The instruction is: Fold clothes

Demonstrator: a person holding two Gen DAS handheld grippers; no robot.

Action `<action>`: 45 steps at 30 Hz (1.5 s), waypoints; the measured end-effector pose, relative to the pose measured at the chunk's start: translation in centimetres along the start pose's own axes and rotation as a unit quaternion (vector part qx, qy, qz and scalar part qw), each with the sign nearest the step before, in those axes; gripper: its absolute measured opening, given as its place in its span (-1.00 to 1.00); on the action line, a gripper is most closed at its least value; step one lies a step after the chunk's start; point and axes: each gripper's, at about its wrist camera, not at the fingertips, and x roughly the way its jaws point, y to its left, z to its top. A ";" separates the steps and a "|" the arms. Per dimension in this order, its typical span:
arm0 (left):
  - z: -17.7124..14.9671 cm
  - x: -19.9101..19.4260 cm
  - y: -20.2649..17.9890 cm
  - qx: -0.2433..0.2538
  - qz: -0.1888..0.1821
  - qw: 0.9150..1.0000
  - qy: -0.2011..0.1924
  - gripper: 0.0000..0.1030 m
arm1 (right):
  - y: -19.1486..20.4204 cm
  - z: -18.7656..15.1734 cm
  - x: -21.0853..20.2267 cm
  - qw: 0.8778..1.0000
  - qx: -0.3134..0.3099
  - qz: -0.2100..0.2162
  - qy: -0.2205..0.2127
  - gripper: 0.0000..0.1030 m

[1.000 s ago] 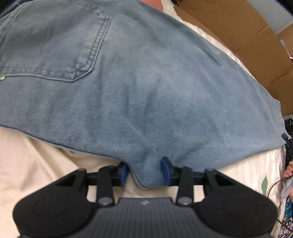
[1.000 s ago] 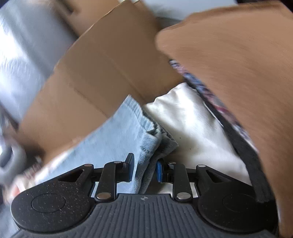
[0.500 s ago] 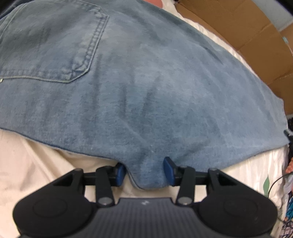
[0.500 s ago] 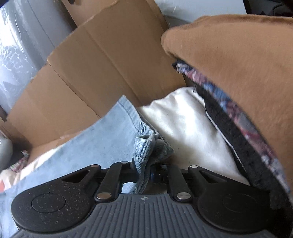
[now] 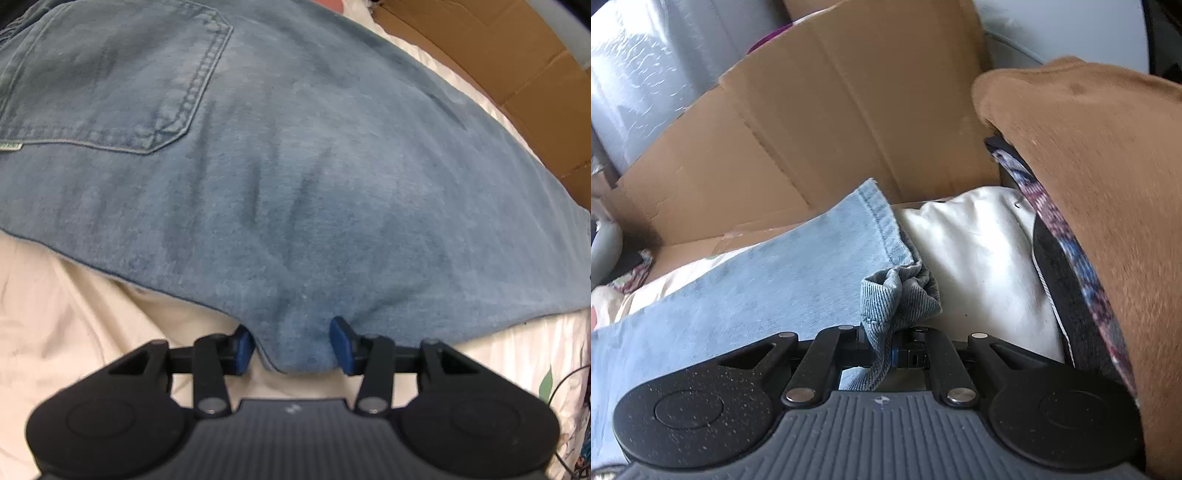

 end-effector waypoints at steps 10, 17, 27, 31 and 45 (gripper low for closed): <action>-0.9 -2.7 -0.3 -0.103 0.029 0.994 -0.025 -0.59 | -0.1 1.0 -0.8 1.000 -0.007 0.023 0.006 -0.91; -0.3 -3.8 -2.1 -0.052 0.059 0.997 -0.026 -0.62 | -0.4 2.2 -0.3 0.999 -0.021 0.042 0.026 -0.91; 0.7 -5.8 -4.9 -0.056 0.109 0.992 -0.023 -0.65 | 0.9 3.8 -2.1 0.999 -0.033 0.022 0.035 -0.92; 1.3 -7.2 -5.7 -0.037 0.130 0.991 -0.019 -0.65 | 1.7 4.7 -2.7 0.999 -0.026 0.010 0.036 -0.92; 0.9 -8.9 -6.7 0.010 0.157 0.987 0.018 -0.68 | 2.0 4.1 -10.7 0.997 -0.041 -0.014 0.060 -0.92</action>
